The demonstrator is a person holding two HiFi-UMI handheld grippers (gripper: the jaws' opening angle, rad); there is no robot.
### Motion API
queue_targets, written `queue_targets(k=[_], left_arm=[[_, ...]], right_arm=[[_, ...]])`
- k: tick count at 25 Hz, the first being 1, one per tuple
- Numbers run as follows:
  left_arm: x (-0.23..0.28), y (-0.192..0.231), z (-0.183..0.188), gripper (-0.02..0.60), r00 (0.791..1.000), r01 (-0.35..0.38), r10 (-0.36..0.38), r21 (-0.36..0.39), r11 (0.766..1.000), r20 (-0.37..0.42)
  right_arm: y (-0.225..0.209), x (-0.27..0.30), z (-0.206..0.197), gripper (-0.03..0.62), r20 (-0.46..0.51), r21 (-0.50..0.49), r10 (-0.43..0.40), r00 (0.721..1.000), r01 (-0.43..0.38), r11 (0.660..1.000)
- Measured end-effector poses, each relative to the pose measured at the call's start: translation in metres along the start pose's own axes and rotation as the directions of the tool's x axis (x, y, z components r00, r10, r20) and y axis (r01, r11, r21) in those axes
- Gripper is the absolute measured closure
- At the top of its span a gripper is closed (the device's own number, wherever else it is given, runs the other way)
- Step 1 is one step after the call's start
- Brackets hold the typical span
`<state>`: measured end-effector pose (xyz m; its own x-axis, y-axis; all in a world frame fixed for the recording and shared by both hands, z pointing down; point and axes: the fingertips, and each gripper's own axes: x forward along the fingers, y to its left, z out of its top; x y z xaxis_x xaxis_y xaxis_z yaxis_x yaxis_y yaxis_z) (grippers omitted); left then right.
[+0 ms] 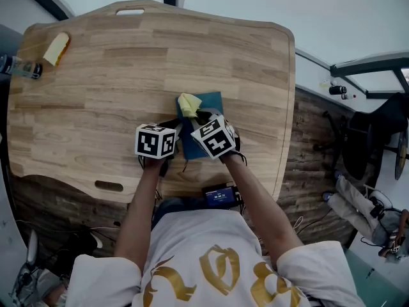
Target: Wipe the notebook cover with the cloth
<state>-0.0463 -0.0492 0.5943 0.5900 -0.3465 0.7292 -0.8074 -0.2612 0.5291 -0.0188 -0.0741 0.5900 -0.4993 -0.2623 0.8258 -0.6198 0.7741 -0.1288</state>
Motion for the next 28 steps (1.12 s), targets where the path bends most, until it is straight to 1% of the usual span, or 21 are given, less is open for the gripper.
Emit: queue_targets(k=[6, 18, 28], left_arm=[[0.0, 0.0, 0.0, 0.518, 1.0, -0.003, 0.003, 0.003, 1.0, 0.001], [0.0, 0.001, -0.001, 0.518, 1.0, -0.005, 0.005, 0.004, 1.0, 0.001], [0.001, 0.001, -0.001, 0.518, 1.0, -0.003, 0.003, 0.002, 1.0, 0.0]], right_arm=[[0.016, -0.001, -0.007, 0.556, -0.001, -0.002, 0.025, 1.0, -0.025, 1.0], [0.035, -0.009, -0.022, 0.556, -0.02, -0.004, 0.037, 0.999, -0.037, 0.999], [0.053, -0.017, -0.04, 0.556, -0.026, 0.017, 0.048, 0.998, -0.048, 0.999]])
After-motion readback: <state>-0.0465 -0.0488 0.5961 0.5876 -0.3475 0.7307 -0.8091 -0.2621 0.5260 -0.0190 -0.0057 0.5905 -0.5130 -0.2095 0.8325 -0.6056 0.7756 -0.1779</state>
